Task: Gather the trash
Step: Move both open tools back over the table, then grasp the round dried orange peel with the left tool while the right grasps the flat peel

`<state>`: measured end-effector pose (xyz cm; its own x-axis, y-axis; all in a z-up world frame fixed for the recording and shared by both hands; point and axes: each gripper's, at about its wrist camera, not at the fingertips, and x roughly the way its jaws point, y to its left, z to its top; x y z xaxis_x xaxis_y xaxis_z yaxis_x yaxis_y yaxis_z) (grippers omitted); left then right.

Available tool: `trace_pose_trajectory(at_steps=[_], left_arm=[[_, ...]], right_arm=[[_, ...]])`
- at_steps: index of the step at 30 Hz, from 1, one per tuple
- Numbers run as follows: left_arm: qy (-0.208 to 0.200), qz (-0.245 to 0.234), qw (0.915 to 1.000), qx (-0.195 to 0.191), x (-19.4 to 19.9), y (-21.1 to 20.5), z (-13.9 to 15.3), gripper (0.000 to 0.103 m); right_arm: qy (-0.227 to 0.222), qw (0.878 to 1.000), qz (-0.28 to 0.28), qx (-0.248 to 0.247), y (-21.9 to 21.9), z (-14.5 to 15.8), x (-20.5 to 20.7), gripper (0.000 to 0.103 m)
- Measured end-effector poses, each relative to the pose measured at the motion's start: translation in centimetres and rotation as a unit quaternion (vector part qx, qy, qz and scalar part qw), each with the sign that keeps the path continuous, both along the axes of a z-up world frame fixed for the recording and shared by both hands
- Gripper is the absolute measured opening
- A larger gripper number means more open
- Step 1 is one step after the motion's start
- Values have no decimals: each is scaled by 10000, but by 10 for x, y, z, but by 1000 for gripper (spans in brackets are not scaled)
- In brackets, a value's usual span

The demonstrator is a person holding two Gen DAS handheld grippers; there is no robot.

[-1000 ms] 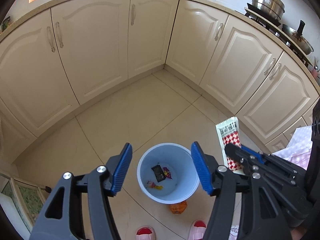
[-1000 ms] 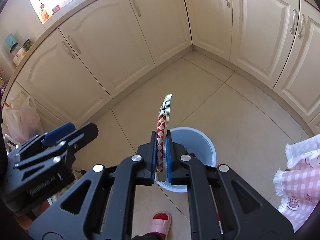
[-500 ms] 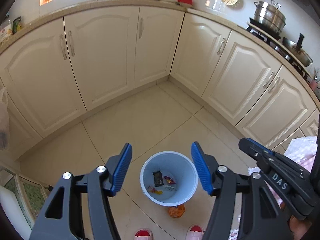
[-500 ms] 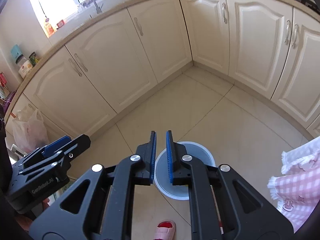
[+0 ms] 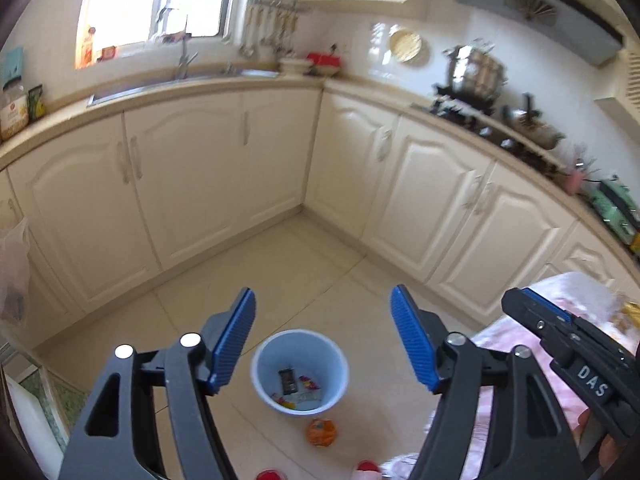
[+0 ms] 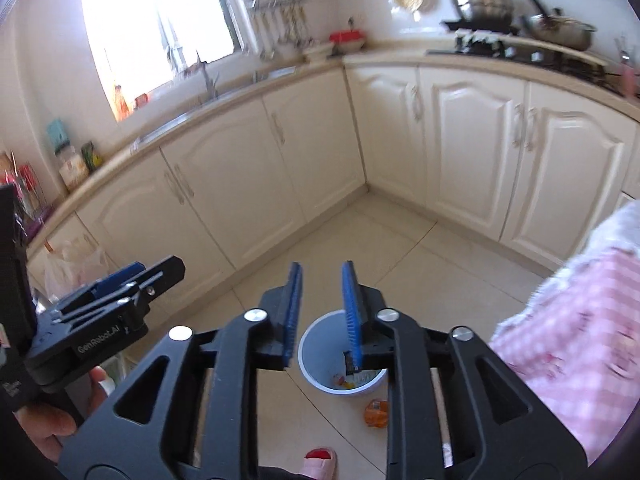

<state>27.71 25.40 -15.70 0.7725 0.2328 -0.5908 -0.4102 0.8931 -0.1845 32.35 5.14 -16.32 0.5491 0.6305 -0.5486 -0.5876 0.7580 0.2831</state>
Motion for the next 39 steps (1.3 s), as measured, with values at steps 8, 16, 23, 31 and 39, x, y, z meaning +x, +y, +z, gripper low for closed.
trace_pose_trajectory(at_steps=[8, 16, 23, 31, 39], left_arm=[[-334, -1202, 9922, 70, -12, -122, 41, 75], [191, -2900, 9566, -207, 13, -264, 20, 76], [751, -3580, 9306, 86, 25, -352, -21, 76], [1100, -3594, 9260, 348, 66, -371, -46, 76], [1336, -3642, 9210, 361, 103, -380, -67, 53]], right_arm=[[-496, 9910, -1212, 271, -149, 44, -47, 52], [-412, 9616, -2711, -39, -307, 21, -82, 59], [68, 9450, -3267, -126, -387, -19, -87, 59], [247, 9513, -3068, -179, -382, -38, -70, 59], [385, 9580, -2827, -290, -366, -49, -52, 59]])
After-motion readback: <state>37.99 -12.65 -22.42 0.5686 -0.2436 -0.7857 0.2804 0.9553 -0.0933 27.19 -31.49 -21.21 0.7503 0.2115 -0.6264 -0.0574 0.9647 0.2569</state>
